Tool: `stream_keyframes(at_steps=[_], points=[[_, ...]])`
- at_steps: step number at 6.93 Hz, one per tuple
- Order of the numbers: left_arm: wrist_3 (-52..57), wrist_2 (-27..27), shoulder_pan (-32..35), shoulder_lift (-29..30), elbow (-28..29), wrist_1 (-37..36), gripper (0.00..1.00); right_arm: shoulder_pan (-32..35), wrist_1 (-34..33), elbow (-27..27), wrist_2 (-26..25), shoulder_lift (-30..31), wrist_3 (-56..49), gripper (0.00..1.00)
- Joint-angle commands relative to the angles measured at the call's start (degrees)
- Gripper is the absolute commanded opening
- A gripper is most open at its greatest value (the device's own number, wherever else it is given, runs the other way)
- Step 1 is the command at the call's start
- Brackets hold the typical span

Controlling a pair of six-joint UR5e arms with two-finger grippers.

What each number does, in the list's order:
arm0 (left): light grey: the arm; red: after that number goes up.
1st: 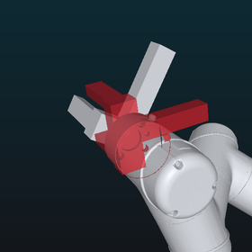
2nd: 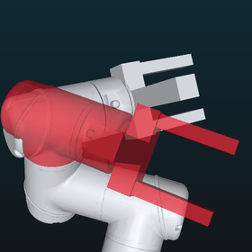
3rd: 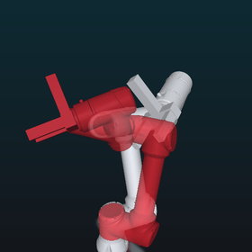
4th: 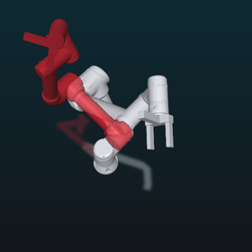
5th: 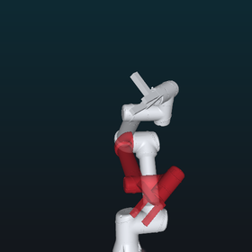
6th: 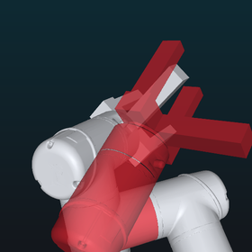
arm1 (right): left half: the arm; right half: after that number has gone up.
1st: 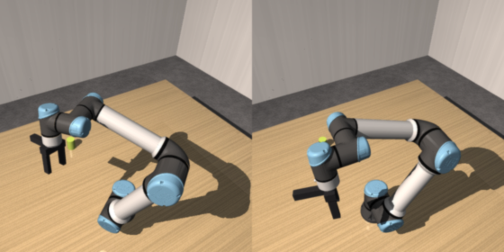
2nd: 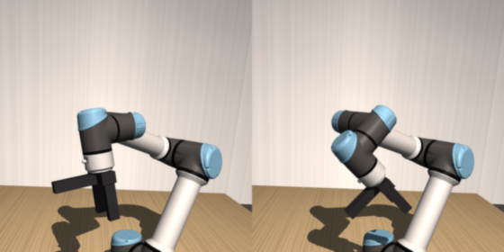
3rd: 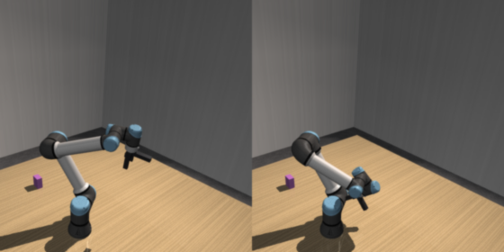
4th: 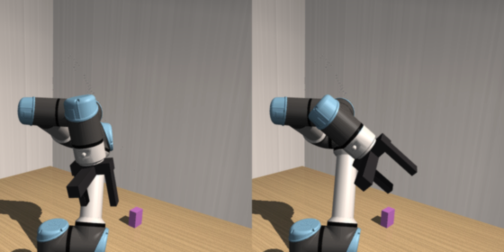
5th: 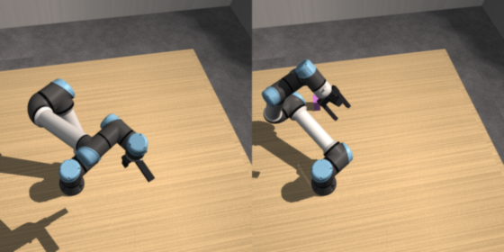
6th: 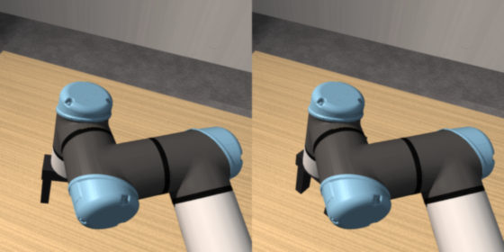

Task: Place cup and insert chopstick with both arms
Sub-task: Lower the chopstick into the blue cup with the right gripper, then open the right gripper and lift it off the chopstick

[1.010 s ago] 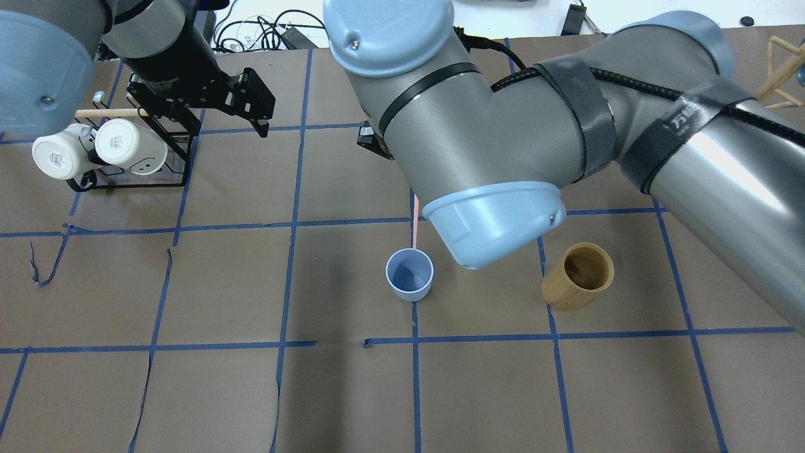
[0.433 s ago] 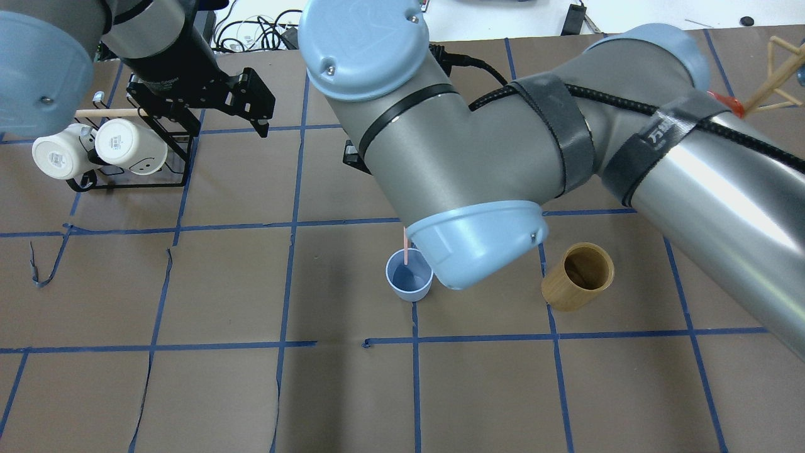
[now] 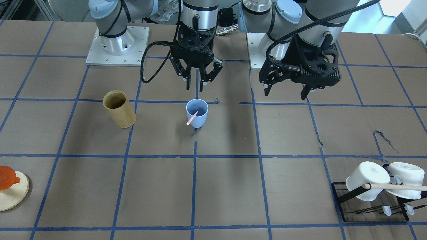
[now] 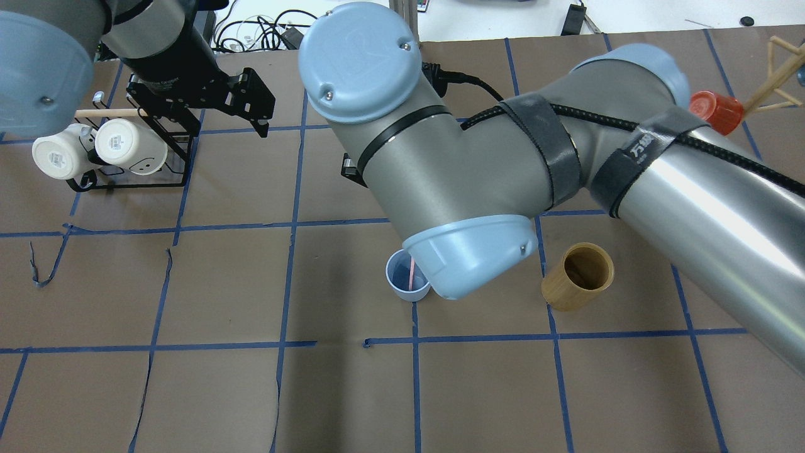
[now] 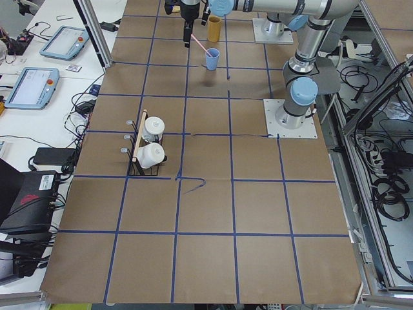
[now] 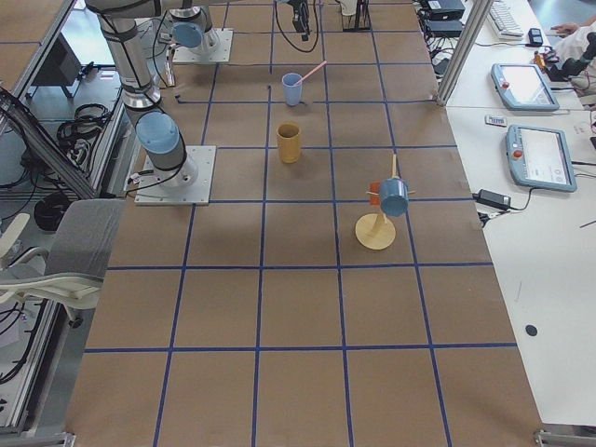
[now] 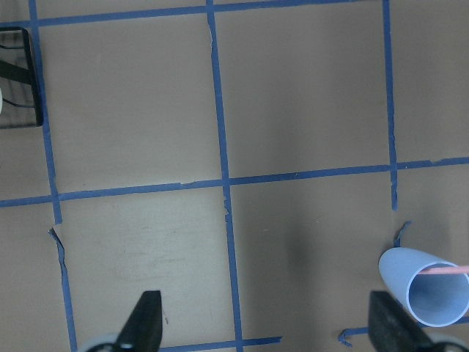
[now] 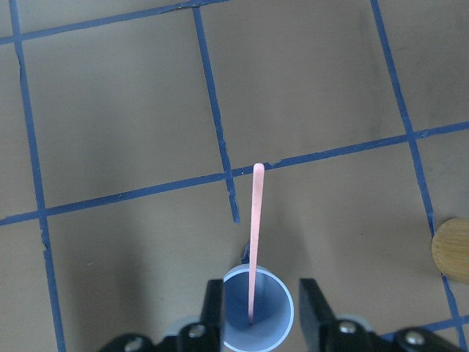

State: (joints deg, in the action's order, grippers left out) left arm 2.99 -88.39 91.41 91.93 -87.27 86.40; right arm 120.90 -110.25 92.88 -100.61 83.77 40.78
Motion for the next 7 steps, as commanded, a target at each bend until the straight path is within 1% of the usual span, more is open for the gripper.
stream_keyframes(at_steps=[1,3,4,5,6,7], points=[[0.00,-0.03,0.00,0.00,0.00,0.00,1.00,-0.75,0.82,-0.33,-0.20,0.60,-0.79,1.00],[0.00,-0.03,0.00,0.00,0.00,0.00,1.00,-1.54,2.14,-1.38,-0.20,0.61,-3.86,1.00],[0.00,-0.03,0.00,-0.09,0.00,0.00,1.00,-3.54,5.10,-2.43,0.32,0.87,-5.08,1.00],[0.00,-0.03,0.00,-0.09,0.00,0.00,1.00,-7.48,10.96,-3.66,1.29,1.22,-14.23,1.00],[0.00,-0.03,0.00,0.00,0.00,0.00,1.00,-10.74,13.72,-4.11,2.77,2.35,-20.15,1.00],[0.00,-0.11,0.00,-0.09,0.00,0.17,1.00,-12.77,17.14,-4.20,4.88,2.80,-22.56,1.00]])
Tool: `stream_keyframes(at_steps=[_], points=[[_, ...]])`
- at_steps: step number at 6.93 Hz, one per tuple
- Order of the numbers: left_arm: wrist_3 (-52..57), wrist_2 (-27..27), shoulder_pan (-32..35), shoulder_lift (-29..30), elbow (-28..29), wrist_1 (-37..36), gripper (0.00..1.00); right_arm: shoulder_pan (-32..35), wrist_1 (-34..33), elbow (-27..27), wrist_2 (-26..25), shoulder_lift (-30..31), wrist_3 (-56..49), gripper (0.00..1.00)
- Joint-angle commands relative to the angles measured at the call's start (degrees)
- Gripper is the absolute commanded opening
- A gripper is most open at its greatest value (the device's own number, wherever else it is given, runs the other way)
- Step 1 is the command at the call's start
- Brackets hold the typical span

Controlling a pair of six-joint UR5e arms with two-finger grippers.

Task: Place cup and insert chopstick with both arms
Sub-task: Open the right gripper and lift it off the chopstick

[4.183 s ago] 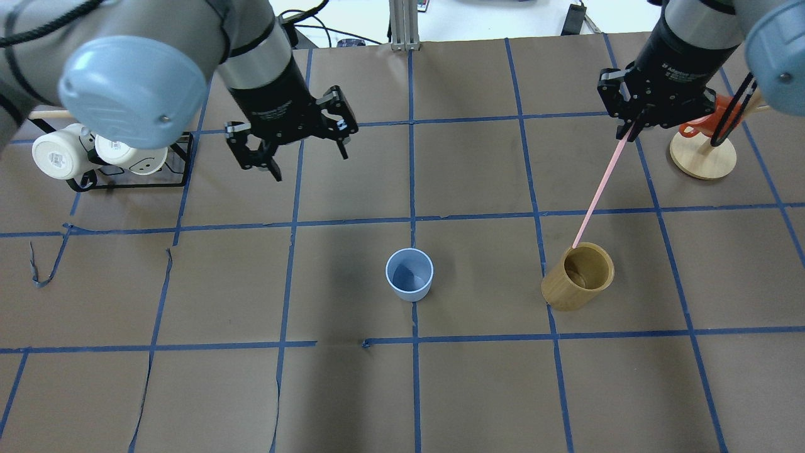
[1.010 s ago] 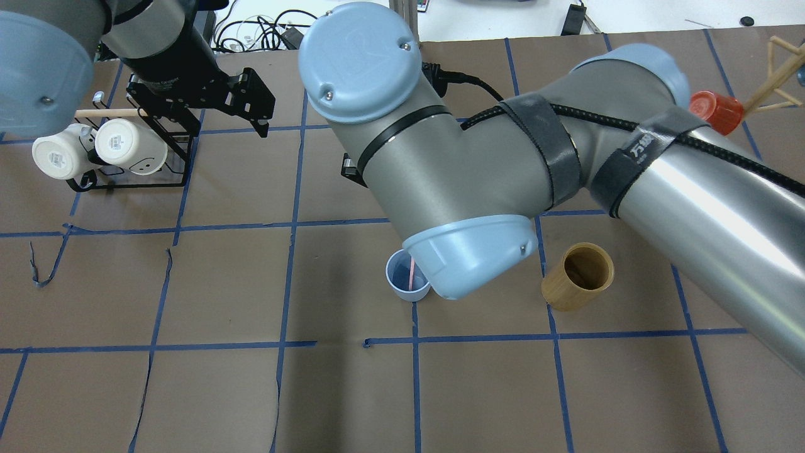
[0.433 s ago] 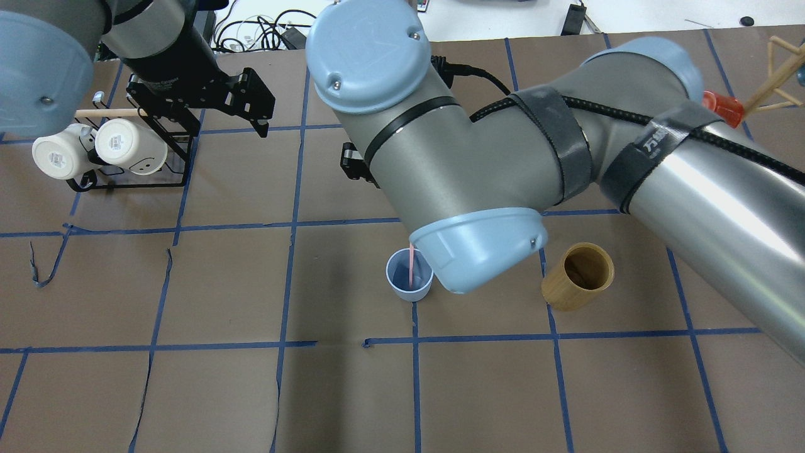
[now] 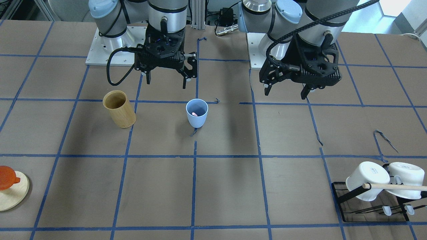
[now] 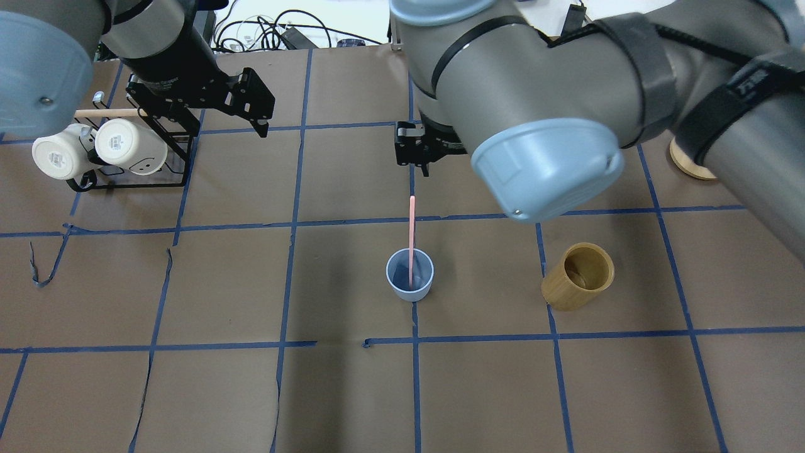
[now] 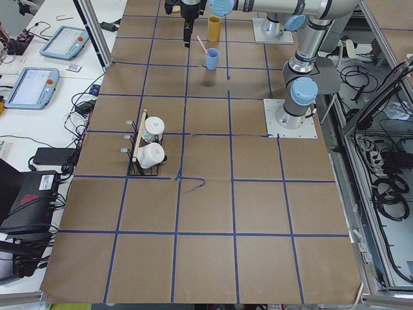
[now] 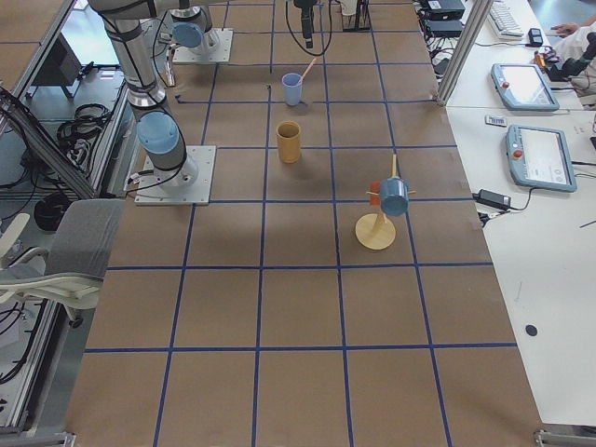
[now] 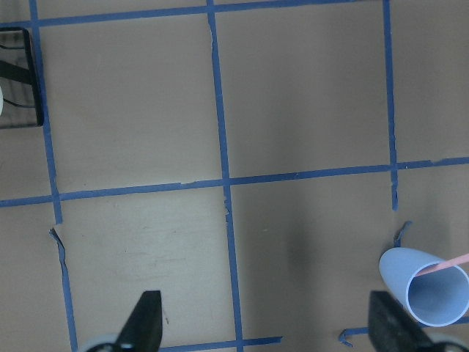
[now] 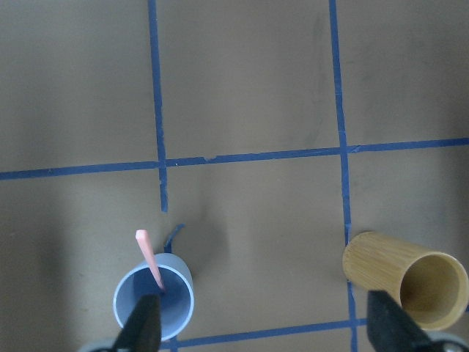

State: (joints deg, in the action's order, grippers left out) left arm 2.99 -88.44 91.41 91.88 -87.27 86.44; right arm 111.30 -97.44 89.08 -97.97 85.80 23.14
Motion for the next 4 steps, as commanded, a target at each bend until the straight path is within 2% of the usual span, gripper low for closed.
stream_keyframes(at_steps=[1,3,4], points=[[0.00,-0.07,0.00,-0.04,0.00,0.22,1.00,-6.15,8.10,-0.40,6.78,0.77,-6.34,1.00],[0.00,-0.07,0.00,-0.04,0.00,0.40,1.00,-14.40,12.26,-0.40,6.82,1.30,-8.53,1.00],[0.00,-0.07,0.00,-0.04,0.00,0.48,1.00,-15.75,11.84,-0.40,6.30,3.21,-13.69,1.00]])
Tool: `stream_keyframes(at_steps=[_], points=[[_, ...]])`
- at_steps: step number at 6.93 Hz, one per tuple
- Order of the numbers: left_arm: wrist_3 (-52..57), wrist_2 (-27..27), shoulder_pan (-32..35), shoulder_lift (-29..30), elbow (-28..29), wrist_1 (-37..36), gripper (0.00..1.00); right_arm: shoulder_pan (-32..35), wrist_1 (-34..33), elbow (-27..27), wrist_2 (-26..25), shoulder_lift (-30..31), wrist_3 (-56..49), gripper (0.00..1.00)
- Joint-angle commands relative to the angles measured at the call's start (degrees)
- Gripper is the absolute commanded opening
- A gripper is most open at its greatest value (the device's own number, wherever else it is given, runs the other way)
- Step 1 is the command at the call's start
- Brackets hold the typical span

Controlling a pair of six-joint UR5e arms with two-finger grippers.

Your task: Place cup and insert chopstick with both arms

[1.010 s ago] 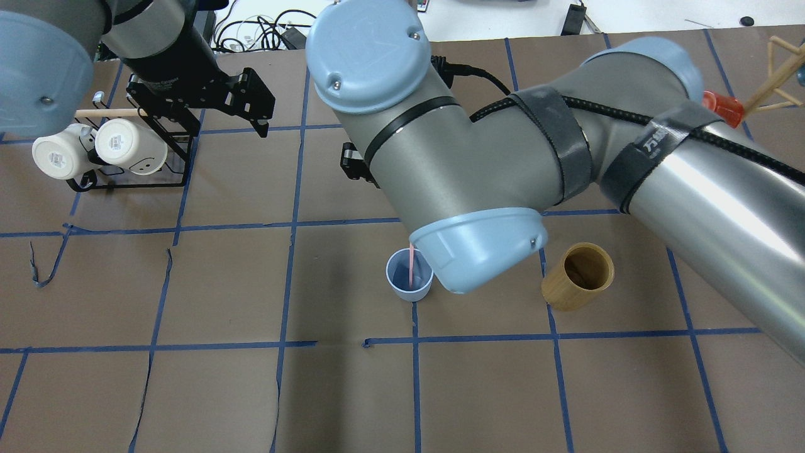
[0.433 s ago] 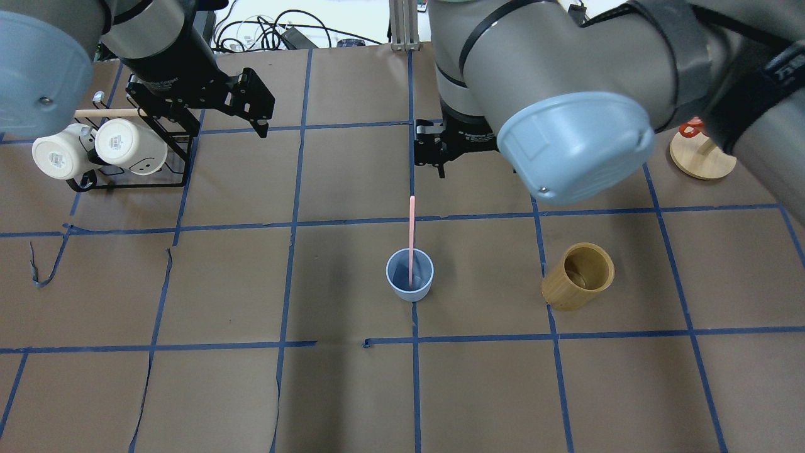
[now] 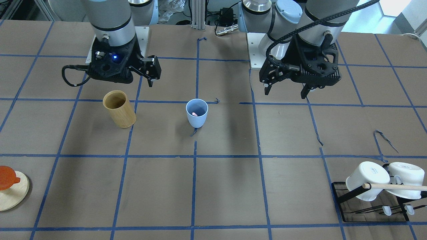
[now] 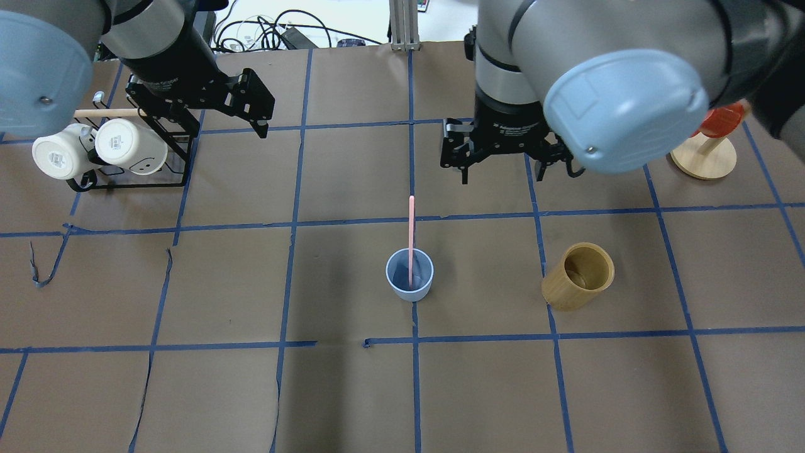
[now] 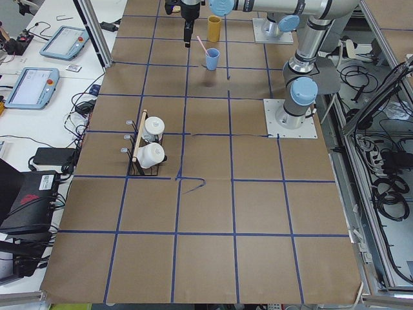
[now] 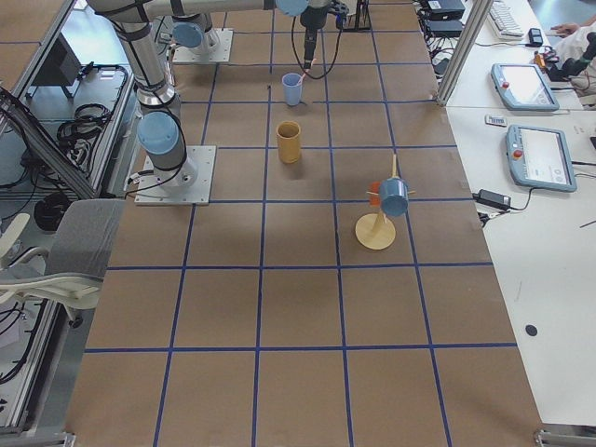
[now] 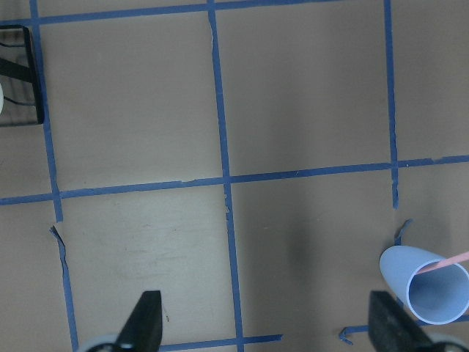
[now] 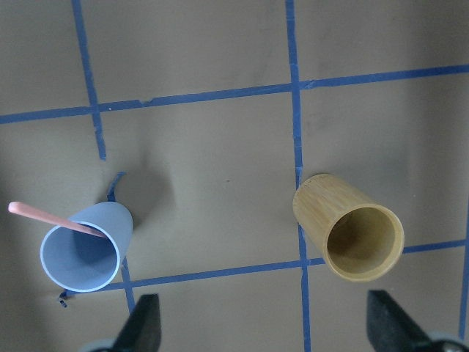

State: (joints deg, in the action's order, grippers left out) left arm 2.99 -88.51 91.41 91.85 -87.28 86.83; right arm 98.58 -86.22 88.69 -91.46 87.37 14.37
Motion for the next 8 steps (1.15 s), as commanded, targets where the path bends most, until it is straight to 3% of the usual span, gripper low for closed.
stream_keyframes(at_steps=[1,4,8], points=[[0.00,0.00,0.00,0.00,0.00,0.09,1.00,-3.39,0.27,-0.01,-0.30,2.79,-9.32,1.00],[0.00,0.00,0.00,0.00,0.00,0.09,1.00,-7.87,1.75,-0.01,-0.56,3.94,-13.21,1.00],[0.00,0.00,0.00,0.00,0.00,-0.08,1.00,-7.79,2.02,0.17,-0.21,4.65,-13.23,1.00]])
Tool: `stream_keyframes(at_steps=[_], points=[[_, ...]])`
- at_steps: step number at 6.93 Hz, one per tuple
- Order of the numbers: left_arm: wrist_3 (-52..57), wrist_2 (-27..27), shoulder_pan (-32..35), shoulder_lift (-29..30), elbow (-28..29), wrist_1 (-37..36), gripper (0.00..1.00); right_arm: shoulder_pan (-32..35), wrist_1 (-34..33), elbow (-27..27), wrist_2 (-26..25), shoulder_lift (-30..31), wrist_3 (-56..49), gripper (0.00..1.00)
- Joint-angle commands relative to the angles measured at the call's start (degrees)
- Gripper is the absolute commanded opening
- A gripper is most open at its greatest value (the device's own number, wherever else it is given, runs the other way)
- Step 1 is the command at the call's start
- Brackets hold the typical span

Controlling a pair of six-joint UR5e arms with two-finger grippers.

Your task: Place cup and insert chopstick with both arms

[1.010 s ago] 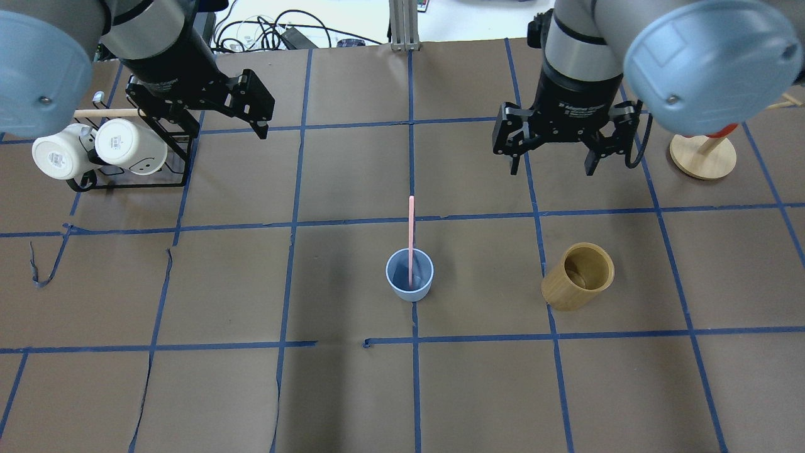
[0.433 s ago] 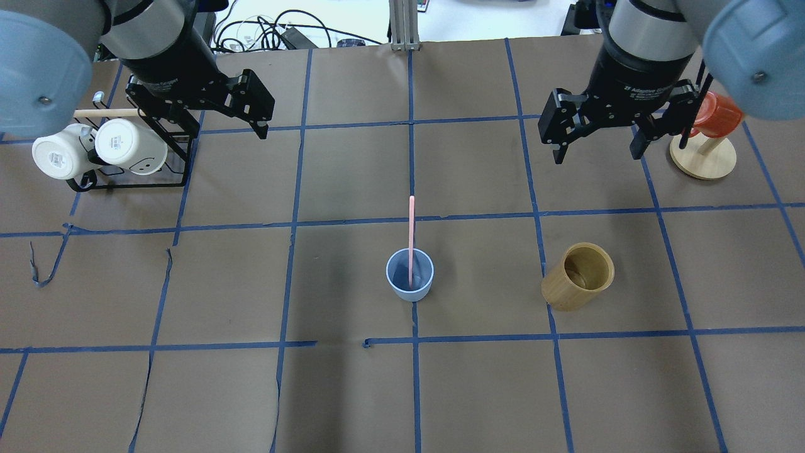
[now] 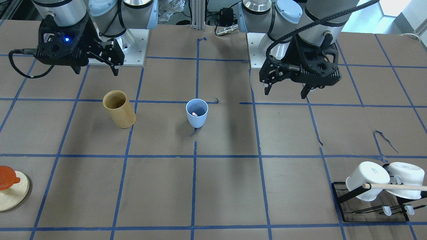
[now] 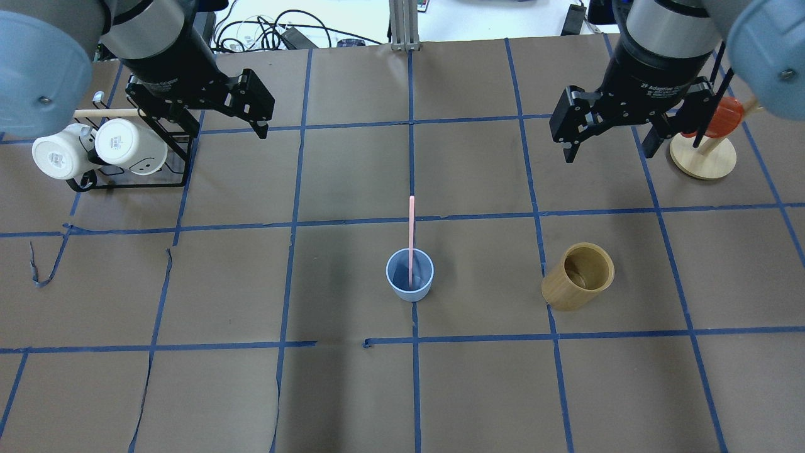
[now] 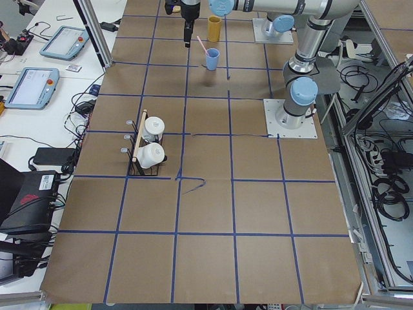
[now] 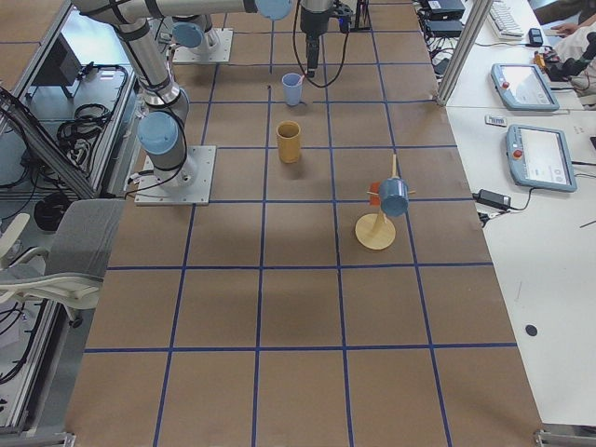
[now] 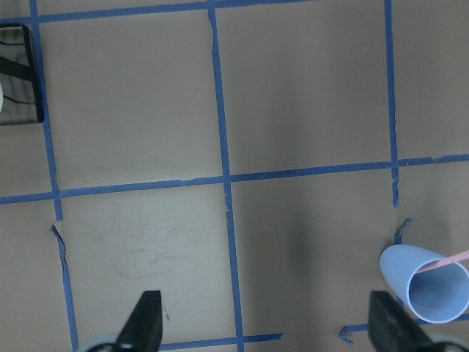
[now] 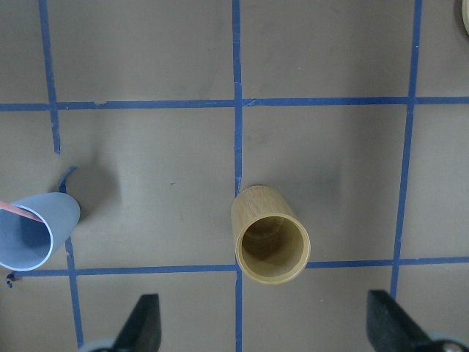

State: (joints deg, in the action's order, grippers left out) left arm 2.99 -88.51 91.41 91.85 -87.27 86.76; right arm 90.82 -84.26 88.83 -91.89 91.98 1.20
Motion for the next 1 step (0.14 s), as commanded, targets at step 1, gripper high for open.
stream_keyframes(at_steps=[1], points=[[0.00,0.00,0.00,0.00,0.00,-0.01,1.00,-0.03,0.06,0.03,0.39,0.04,-0.06,1.00]])
